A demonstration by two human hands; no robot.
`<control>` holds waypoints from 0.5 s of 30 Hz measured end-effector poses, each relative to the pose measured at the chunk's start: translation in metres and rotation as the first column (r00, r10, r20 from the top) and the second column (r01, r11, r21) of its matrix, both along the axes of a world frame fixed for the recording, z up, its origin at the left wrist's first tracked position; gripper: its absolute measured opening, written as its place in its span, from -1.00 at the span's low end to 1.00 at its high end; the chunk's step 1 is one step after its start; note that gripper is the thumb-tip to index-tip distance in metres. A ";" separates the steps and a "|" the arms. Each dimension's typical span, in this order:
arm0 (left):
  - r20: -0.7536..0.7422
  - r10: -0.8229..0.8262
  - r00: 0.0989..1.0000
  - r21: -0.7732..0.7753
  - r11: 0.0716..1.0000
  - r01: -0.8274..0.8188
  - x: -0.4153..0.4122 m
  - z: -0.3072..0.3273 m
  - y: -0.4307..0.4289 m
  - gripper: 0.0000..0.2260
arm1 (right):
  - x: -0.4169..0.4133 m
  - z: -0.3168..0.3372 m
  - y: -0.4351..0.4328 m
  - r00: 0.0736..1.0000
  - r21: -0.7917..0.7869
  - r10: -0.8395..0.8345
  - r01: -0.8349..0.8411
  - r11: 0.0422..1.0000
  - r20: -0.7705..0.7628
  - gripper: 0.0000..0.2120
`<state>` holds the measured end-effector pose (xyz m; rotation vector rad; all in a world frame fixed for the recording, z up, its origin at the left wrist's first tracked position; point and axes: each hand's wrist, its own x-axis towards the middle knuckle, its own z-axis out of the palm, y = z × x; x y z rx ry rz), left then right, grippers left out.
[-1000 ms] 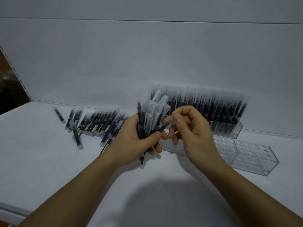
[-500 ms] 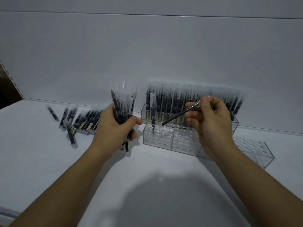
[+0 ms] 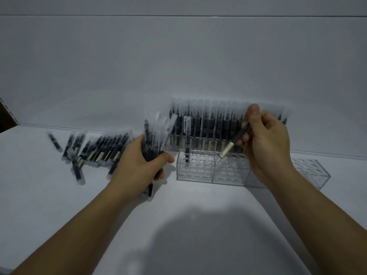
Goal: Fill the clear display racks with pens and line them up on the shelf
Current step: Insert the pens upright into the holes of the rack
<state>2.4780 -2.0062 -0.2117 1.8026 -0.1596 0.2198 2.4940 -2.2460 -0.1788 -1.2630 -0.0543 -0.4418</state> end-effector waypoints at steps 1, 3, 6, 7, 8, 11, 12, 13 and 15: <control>0.046 0.043 0.998 -0.006 0.999 -0.042 0.002 -0.001 0.000 -0.90 | 0.000 0.001 0.000 1.000 0.001 0.003 -0.003 1.000 0.014 -0.72; 0.141 0.126 0.982 -0.044 0.992 -0.121 0.005 -0.002 0.002 -0.84 | -0.001 0.002 0.002 0.999 -0.009 0.013 -0.013 1.000 0.030 -0.81; 0.248 0.165 0.955 -0.074 0.986 -0.151 0.004 0.000 0.002 -0.74 | -0.001 0.000 0.005 1.000 -0.039 0.014 -0.013 0.999 0.025 -0.86; 0.253 0.158 0.955 -0.060 0.987 -0.148 0.003 0.000 0.000 -0.73 | -0.001 -0.002 0.005 1.000 -0.041 0.015 -0.014 0.999 0.024 -0.87; 0.239 0.145 0.960 -0.049 0.989 -0.138 0.001 -0.002 -0.002 -0.74 | -0.001 -0.003 0.005 0.999 -0.036 0.022 -0.021 0.999 0.024 -0.88; 0.165 0.112 0.980 -0.073 0.992 -0.101 -0.001 -0.009 -0.010 -0.76 | 0.002 -0.004 0.003 0.996 -0.019 0.085 -0.085 0.996 0.016 -0.95; 0.147 0.118 0.982 -0.091 0.990 -0.106 -0.001 -0.010 -0.011 -0.77 | 0.002 -0.005 0.003 0.994 -0.023 0.108 -0.107 0.994 0.011 -0.88; 0.132 0.135 0.982 -0.105 0.987 -0.122 0.000 -0.011 -0.010 -0.80 | 0.002 -0.005 0.004 0.993 -0.047 0.118 -0.118 0.992 0.011 -0.82; 0.104 0.186 0.977 -0.115 0.978 -0.174 0.003 -0.011 -0.008 -0.82 | 0.000 -0.006 0.006 0.995 -0.147 0.090 -0.083 0.986 0.038 -0.78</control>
